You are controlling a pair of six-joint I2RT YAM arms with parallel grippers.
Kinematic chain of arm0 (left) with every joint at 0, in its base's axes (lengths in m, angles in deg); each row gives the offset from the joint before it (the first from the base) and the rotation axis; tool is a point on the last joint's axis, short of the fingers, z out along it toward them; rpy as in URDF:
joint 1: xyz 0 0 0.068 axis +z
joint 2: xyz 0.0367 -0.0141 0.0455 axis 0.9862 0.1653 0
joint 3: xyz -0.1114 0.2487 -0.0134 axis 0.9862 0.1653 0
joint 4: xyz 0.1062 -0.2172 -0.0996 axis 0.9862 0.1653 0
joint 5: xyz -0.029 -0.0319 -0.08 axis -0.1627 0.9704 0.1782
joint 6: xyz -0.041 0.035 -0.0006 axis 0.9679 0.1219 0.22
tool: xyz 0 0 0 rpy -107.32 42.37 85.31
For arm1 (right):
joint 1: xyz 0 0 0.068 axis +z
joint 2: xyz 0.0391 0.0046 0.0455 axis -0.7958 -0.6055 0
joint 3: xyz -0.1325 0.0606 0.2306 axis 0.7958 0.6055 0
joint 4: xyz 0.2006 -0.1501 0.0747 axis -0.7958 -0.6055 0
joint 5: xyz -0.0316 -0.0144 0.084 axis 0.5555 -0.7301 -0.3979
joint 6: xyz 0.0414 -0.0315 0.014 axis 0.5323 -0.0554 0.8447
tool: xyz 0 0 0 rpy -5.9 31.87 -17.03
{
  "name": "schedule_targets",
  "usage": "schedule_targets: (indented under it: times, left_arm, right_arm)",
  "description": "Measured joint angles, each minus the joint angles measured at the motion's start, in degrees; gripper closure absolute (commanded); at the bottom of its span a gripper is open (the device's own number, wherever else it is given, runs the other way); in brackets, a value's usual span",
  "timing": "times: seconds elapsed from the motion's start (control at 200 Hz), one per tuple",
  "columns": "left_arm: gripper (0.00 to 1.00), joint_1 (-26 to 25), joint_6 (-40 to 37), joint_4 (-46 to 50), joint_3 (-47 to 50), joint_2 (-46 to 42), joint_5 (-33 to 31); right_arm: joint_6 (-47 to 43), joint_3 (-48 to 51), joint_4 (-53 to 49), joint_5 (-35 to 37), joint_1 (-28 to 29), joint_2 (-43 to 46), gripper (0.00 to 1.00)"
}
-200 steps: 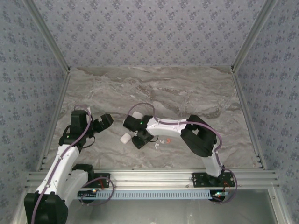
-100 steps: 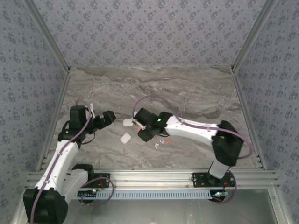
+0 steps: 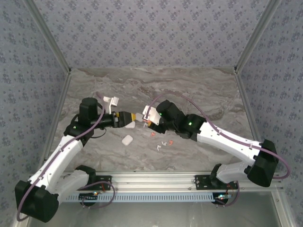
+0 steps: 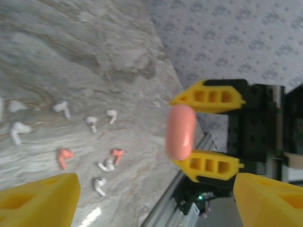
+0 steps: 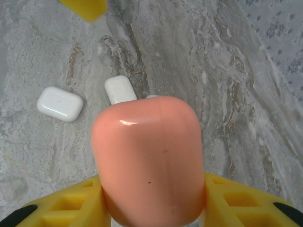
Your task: Insert the wireless bluetooth earbuds into the charging case
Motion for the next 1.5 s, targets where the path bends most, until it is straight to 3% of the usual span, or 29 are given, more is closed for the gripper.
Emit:
schedule_targets:
  times: [0.25,0.68,0.9,1.004,1.299,1.499]
  left_arm:
    - [0.23,-5.75,0.0,-1.88,-2.4,5.05,-0.02]
    - [0.57,-10.08,0.04,-4.04,-3.56,9.97,-0.24]
    - [0.69,-10.56,0.2,-4.55,-3.76,10.4,-0.7]
    - [0.76,-10.56,0.28,-4.96,-3.76,10.67,-0.79]
    - [0.87,-10.58,0.15,-11.34,-1.77,8.46,-4.24]
    - [0.91,-11.58,-3.23,-20.52,3.78,4.55,-8.72]
  right_arm:
    - [-3.04,0.0,0.55,-1.77,0.0,0.28,0.54]
    - [-3.48,0.0,1.4,-2.34,0.0,0.52,0.54]
    - [-3.26,0.0,1.44,-2.36,-0.11,0.68,0.52]
    - [-2.62,0.0,1.42,-2.54,-0.42,0.76,0.45]
    - [1.49,0.46,-0.7,-9.64,-5.09,4.24,0.08]
    - [8.92,5.44,1.95,-24.5,-15.37,12.09,0.05]
